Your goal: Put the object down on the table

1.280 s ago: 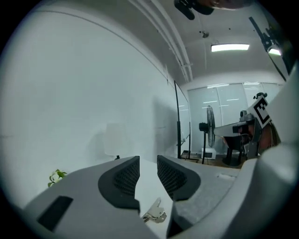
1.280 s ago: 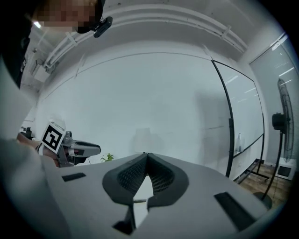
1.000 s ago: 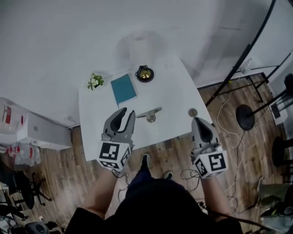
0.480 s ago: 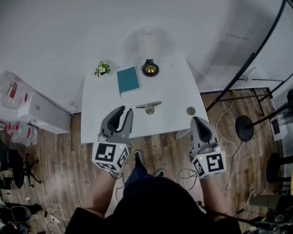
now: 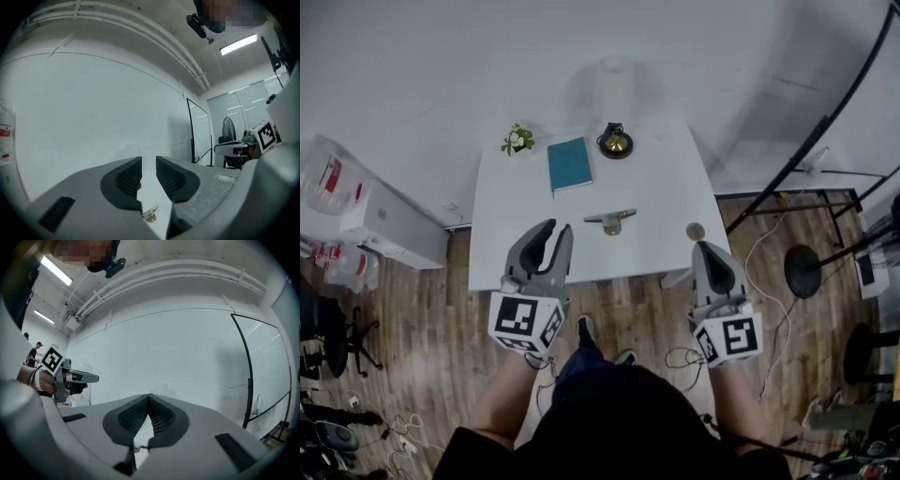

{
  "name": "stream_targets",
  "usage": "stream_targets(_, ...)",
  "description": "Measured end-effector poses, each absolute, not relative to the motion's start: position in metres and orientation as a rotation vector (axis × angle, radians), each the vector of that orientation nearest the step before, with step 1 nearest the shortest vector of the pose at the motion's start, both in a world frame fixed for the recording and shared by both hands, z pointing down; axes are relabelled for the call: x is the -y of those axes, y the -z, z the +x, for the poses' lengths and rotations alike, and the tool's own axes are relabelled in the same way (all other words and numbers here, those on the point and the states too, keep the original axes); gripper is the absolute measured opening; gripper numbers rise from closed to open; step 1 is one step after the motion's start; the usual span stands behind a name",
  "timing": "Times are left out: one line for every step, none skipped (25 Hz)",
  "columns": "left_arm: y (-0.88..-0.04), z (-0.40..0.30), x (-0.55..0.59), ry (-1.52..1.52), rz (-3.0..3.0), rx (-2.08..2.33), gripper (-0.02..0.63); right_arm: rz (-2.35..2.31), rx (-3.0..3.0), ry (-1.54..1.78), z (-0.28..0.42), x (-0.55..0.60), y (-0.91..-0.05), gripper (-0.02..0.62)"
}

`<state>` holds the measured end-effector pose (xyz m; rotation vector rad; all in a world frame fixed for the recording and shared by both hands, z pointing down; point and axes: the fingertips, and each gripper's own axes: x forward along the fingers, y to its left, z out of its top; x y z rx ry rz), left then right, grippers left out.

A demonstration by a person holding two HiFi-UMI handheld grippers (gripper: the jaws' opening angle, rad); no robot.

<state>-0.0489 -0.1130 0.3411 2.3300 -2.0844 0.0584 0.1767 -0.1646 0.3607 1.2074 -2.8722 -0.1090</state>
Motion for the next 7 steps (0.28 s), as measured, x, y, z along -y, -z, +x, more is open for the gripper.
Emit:
stream_targets(-0.341, -0.05, 0.114, -0.06, 2.329, 2.085, 0.092, 1.205, 2.871, 0.113, 0.175, 0.165, -0.36, 0.005)
stream_targets(-0.341, -0.051, 0.115, -0.06, 2.328, 2.086, 0.091, 1.201, 2.872, 0.118, 0.173, 0.166, -0.359, 0.005)
stream_targets(-0.341, -0.052, 0.117, -0.06, 2.326, 2.086, 0.092, 1.197, 2.875, 0.121, 0.172, 0.167, -0.359, 0.004)
stream_targets(-0.341, -0.053, 0.119, -0.06, 2.324, 2.085, 0.091, 1.193, 2.877, 0.123, 0.17, 0.169, -0.358, 0.005)
stream_targets(-0.341, -0.053, 0.122, -0.06, 2.325, 2.082, 0.091, 1.19, 2.877, 0.123, 0.169, 0.171, -0.359, 0.005)
stream_targets(-0.341, -0.054, 0.124, -0.06, 2.325, 2.079, 0.091, 1.188, 2.877, 0.123, 0.168, 0.173, -0.359, 0.005)
stream_targets(-0.342, -0.054, 0.127, -0.06, 2.327, 2.076, 0.092, 1.186, 2.876, 0.124, 0.167, 0.175, -0.36, 0.005)
